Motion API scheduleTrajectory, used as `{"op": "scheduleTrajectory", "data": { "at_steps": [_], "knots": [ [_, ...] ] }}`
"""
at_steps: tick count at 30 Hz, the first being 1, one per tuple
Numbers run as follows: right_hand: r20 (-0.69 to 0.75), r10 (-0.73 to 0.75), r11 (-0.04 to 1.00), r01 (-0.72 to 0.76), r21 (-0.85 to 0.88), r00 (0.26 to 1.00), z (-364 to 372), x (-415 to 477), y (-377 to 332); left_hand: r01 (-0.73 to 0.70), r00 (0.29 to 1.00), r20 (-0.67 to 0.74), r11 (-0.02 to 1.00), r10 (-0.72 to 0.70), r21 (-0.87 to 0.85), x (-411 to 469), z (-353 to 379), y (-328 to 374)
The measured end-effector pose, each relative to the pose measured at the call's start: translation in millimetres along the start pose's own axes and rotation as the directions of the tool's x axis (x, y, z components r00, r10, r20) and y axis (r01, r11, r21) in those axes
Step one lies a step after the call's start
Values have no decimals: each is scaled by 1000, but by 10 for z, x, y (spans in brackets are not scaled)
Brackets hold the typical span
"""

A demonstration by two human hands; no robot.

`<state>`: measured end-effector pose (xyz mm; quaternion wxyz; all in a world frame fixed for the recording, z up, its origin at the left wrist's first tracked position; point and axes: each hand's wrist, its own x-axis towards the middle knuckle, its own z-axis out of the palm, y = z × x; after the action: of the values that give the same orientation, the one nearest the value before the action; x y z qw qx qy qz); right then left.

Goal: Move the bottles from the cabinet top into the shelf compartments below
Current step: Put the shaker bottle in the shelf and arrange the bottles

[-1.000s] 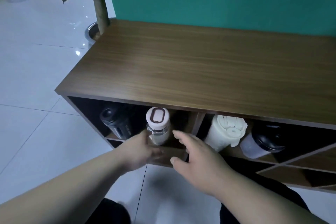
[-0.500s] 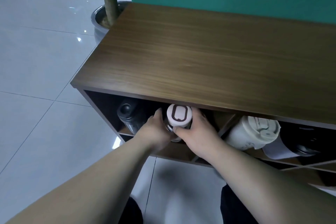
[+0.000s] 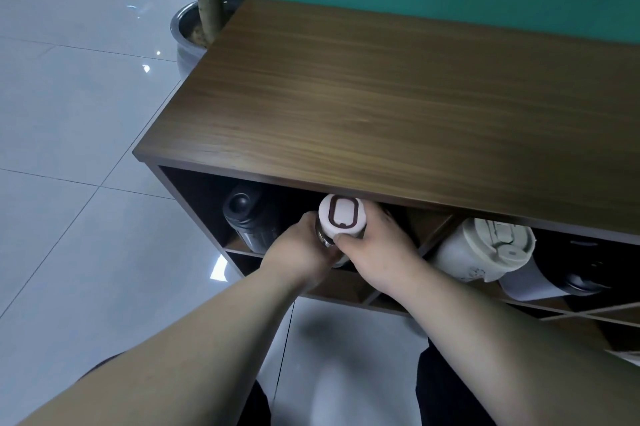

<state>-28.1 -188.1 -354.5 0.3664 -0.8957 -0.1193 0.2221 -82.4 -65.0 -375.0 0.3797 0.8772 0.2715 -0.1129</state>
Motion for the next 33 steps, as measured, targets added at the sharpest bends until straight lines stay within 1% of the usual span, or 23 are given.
{"op": "scheduleTrajectory", "data": {
  "at_steps": [5, 8, 11, 13, 17, 19, 22, 24, 26, 29, 31, 33],
  "knots": [
    [20, 0, 1000, 0, 0, 1000, -27, -15, -1, 11, 1000, -6, 1000, -11, -17, -21, -1, 32],
    [16, -24, 1000, 24, 0, 1000, -70, -68, 7, 45, 999, 23, 999, -44, -14, -84, -36, 35],
    [-9, -116, 991, 115, -74, 993, -140, -225, 29, 60, 994, 87, 997, -63, 40, -217, -201, -21],
    [11, -199, 970, 198, -141, 980, -180, -365, 9, 64, 989, 128, 997, -70, 52, -331, -382, -116],
    [47, -347, 919, 350, -180, 937, -171, -536, -103, 45, 990, 126, 983, -68, 180, -493, -692, -323],
    [94, -364, 912, 375, -167, 927, -94, -577, -193, 75, 987, 129, 985, -96, 157, -529, -805, -408],
    [176, -350, 923, 371, -105, 920, 81, -579, -305, 110, 985, 122, 987, -124, 114, -547, -941, -571],
    [208, -353, 919, 380, -106, 912, 214, -518, -372, 134, 985, 106, 990, -138, 43, -536, -990, -687],
    [220, -320, 937, 342, -71, 921, 356, -437, -466, 161, 983, 88, 987, -158, -27, -512, -996, -781],
    [178, -226, 974, 226, 20, 958, 569, -298, -586, 161, 987, 48, 981, -156, -112, -445, -970, -831],
    [130, -196, 980, 193, 39, 972, 686, -184, -619, 137, 991, 18, 970, -136, -202, -360, -939, -856],
    [82, -157, 985, 150, 81, 984, 753, -75, -643, 114, 993, -8, 963, -119, -244, -265, -918, -881]
  ]
}}
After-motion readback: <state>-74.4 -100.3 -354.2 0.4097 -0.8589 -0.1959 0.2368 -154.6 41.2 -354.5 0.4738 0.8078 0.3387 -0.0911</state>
